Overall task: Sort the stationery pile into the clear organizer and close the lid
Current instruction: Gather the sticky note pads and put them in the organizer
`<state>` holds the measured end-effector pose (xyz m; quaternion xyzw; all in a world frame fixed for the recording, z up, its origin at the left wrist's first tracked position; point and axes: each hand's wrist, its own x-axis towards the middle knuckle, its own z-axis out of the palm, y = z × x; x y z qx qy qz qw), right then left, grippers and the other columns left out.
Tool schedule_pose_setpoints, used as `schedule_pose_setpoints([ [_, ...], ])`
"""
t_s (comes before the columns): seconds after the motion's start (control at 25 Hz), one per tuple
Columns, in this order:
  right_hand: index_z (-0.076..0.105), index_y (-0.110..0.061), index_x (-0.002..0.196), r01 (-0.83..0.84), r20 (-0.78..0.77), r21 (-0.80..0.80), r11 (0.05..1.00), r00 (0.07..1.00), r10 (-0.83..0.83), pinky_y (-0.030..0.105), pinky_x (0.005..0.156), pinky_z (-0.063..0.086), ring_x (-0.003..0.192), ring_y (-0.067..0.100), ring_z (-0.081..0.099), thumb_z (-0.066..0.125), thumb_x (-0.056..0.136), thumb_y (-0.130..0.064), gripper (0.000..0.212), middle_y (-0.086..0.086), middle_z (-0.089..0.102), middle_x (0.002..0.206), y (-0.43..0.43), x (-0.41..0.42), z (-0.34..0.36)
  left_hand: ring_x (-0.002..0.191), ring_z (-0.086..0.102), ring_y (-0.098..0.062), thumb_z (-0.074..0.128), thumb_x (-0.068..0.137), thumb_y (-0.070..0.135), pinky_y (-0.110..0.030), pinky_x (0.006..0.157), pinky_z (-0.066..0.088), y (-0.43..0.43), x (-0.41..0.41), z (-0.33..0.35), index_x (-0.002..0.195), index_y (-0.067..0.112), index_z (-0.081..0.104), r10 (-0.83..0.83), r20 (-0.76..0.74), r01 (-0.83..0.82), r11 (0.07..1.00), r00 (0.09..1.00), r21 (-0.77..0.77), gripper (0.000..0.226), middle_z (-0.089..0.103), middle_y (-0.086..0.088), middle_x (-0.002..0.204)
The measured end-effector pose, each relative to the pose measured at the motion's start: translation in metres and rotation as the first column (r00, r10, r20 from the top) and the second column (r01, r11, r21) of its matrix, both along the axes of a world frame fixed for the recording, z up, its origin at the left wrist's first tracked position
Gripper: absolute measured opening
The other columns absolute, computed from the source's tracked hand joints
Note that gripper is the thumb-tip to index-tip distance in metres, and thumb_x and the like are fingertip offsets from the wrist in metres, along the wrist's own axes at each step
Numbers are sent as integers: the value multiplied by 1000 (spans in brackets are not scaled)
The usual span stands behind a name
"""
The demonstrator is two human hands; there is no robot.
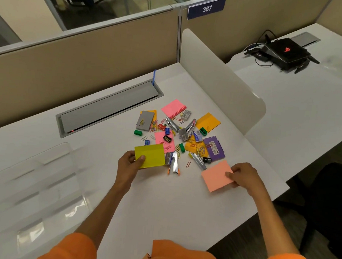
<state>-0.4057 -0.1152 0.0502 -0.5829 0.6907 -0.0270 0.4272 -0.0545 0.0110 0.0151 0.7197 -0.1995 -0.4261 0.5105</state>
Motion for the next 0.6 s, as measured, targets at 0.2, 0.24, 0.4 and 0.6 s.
schedule_pose_setpoints([
  [0.2, 61, 3, 102, 147, 424, -10, 989, 896, -129, 33, 58, 60, 65, 29, 69, 68, 84, 3, 20, 20, 68, 93, 8, 53, 17, 108, 64, -30, 67, 91, 15, -50, 96, 53, 3, -1, 1, 117, 10, 56, -13, -37, 14, 999, 999, 44, 28, 66, -13, 118],
  [0.24, 59, 3, 104, 136, 468, 13, 991, 875, -126, 32, 58, 60, 67, 28, 69, 68, 84, 4, 22, 18, 67, 92, 10, 69, 18, 109, 64, -31, 66, 92, 14, -51, 97, 52, 4, -1, 1, 118, 10, 55, -15, -50, 18, 998, 999, 56, 28, 65, -14, 119],
  [0.4, 58, 0, 109, 59, 546, 21, 998, 836, -61, 38, 63, 62, 73, 27, 70, 70, 84, 0, 28, 13, 67, 90, 18, 135, 15, 106, 65, -35, 57, 97, 9, -55, 91, 55, 6, -3, 6, 121, 9, 53, -23, -126, 32, 997, 992, 69, 24, 63, -19, 121],
  [0.6, 62, -10, 101, -11, 498, -28, 1000, 867, 24, 41, 60, 59, 71, 26, 66, 75, 80, -9, 24, 4, 65, 81, 30, 182, 3, 107, 64, -36, 43, 102, 10, -50, 85, 58, 7, -5, 12, 116, 12, 57, 2, -183, 11, 997, 983, 71, 20, 62, -16, 119],
])
